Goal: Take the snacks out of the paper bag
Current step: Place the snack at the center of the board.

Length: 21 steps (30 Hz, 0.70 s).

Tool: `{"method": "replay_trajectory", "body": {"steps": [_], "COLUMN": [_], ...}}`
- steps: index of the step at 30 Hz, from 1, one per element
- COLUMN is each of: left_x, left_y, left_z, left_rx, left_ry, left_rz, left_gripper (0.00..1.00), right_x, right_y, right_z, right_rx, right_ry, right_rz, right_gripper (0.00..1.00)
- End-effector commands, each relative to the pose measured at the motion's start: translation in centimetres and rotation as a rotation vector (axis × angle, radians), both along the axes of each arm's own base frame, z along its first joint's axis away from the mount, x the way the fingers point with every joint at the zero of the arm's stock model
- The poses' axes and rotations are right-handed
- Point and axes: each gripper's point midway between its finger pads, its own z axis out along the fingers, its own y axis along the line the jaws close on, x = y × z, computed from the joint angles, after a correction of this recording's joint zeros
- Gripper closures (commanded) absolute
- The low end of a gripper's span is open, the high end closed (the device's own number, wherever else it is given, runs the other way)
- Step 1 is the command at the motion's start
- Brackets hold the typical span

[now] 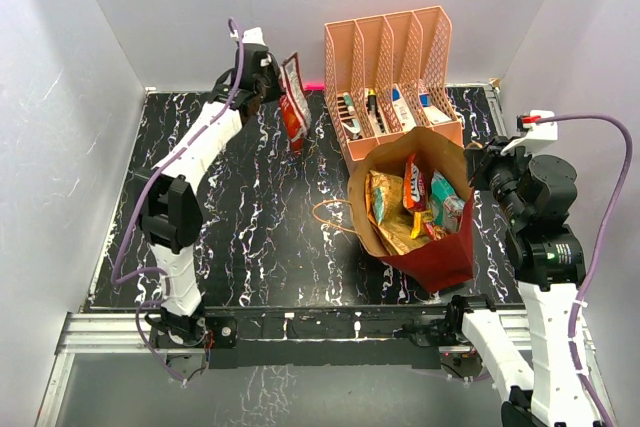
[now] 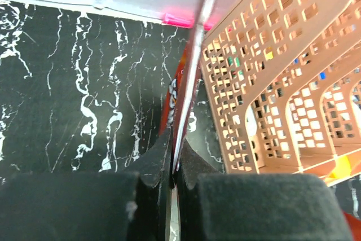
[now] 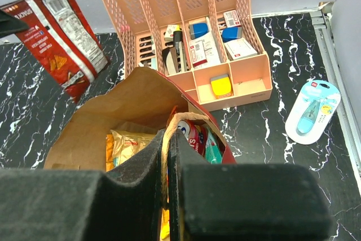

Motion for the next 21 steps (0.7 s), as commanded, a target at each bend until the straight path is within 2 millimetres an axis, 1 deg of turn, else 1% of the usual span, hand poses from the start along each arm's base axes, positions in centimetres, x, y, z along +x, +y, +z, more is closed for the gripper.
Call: {"method": "replay_trajectory", "body": {"steps": [1, 3, 6, 10, 11, 12, 13, 15, 16, 21], "left_x": [1.8, 2.2, 1.6, -0.6, -1.4, -2.1, -3.1, -4.1, -4.5, -5.3], "left_y": [2.3, 4.9, 9.4, 14.3, 15.6, 16.7, 18.3, 20.2, 20.6, 21.1], "left_z": [3.8, 1.4, -2.8, -9.8, -11.6, -12.9, -14.5, -15.6, -15.9, -17.1], "left_rx": [-0.198, -0.245, -0.276, -0.318, -0.333, -0.356, -0.381, -0.413, -0.421, -0.482], "left_ry": [-0.054, -0.002, 0.038, 0.101, 0.130, 0.147, 0.166, 0.169, 0.174, 0.207], "left_rz": [0.026, 0.067, 0.141, 0.193, 0.217, 0.233, 0.263, 0.309, 0.322, 0.350], "left_gripper": [1.00, 1.00, 1.00, 1.00, 1.00, 1.00, 1.00, 1.00, 1.00, 1.00], "right_x": [0.6, 0.7, 0.6, 0.7, 0.7, 0.8, 0.8, 0.7, 0.7, 0.7], "right_y": [-0.1, -0.1, 0.0, 0.1, 0.2, 0.2, 0.2, 0.3, 0.3, 0.5], "right_z": [1.5, 1.6, 1.7, 1.3, 1.2, 1.1, 1.2, 1.2, 1.2, 1.2], "right_rx": [-0.003, -0.003, -0.001, 0.002, 0.003, 0.004, 0.004, 0.004, 0.004, 0.015], "right_ry": [-0.060, -0.063, -0.067, -0.064, -0.061, -0.060, -0.060, -0.059, -0.061, -0.060], "right_rz": [-0.004, -0.001, 0.005, 0.009, 0.010, 0.014, 0.015, 0.018, 0.018, 0.030], "right_gripper": [0.92, 0.92, 0.92, 0.92, 0.92, 0.92, 0.92, 0.92, 0.92, 0.92]}}
